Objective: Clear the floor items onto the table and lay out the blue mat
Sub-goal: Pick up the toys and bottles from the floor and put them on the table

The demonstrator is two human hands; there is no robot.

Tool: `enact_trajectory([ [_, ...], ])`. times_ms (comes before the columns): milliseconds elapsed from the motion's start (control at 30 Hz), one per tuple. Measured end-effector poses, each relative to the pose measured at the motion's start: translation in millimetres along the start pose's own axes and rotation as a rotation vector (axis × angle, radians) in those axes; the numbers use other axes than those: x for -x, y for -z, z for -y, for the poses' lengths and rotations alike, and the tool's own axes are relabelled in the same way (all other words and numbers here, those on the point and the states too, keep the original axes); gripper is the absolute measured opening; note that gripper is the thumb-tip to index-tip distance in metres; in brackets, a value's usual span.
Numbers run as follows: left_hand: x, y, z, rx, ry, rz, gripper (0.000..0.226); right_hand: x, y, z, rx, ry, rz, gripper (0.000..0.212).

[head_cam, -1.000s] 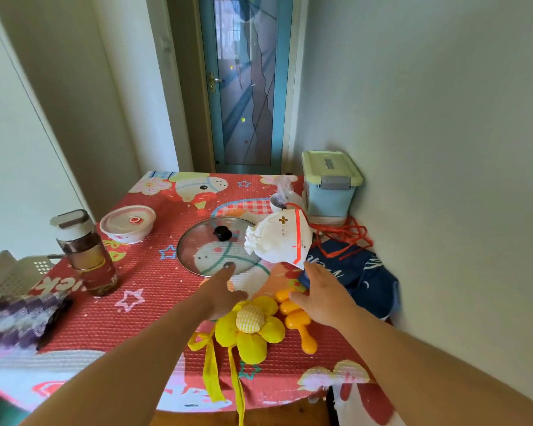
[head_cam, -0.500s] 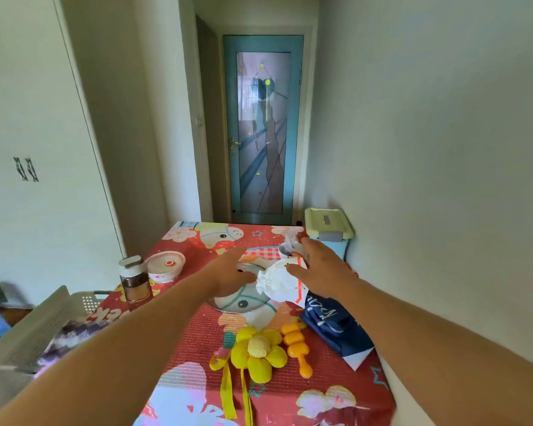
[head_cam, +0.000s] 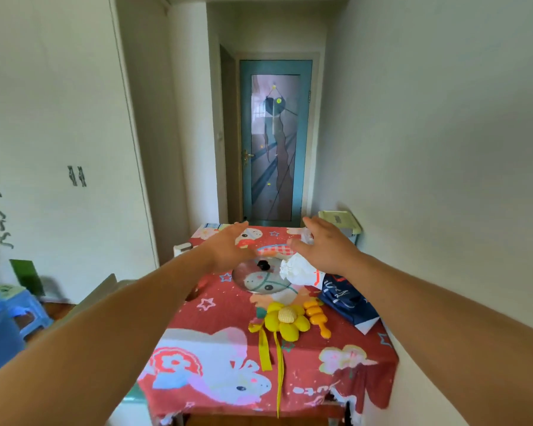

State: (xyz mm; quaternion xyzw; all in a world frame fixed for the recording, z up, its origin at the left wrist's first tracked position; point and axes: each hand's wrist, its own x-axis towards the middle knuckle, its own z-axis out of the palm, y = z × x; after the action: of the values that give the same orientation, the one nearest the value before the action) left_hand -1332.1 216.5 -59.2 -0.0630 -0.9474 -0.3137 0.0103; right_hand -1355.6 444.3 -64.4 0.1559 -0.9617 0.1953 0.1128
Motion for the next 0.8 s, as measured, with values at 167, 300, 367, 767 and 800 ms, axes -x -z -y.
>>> enact_trajectory([
  [167, 73.6, 23.0, 19.5, 0.000, 0.008, 0.014, 0.067, 46.4, -10.6, 64.5, -0.018, 0.028, 0.028, 0.078],
  [300, 132.9, 37.7, 26.1, 0.018, -0.053, -0.014, 0.041, 73.9, -10.4, 108.6, -0.001, 0.076, 0.040, 0.080],
  [367, 160.5, 44.0, 28.4, 0.019, -0.049, -0.027, 0.047, 85.0, -8.4, 126.1, -0.004, 0.103, 0.031, 0.080],
  [767, 299.1, 62.9, 73.8, -0.060, 0.262, -0.147, 0.078, 167.5, -32.5, 203.5, -0.070, 0.284, 0.063, 0.068],
  [800, 309.6, 64.0, 81.6, -0.054, 0.274, -0.144, 0.079, 174.1, -36.6, 211.4, -0.061, 0.287, 0.080, 0.068],
])
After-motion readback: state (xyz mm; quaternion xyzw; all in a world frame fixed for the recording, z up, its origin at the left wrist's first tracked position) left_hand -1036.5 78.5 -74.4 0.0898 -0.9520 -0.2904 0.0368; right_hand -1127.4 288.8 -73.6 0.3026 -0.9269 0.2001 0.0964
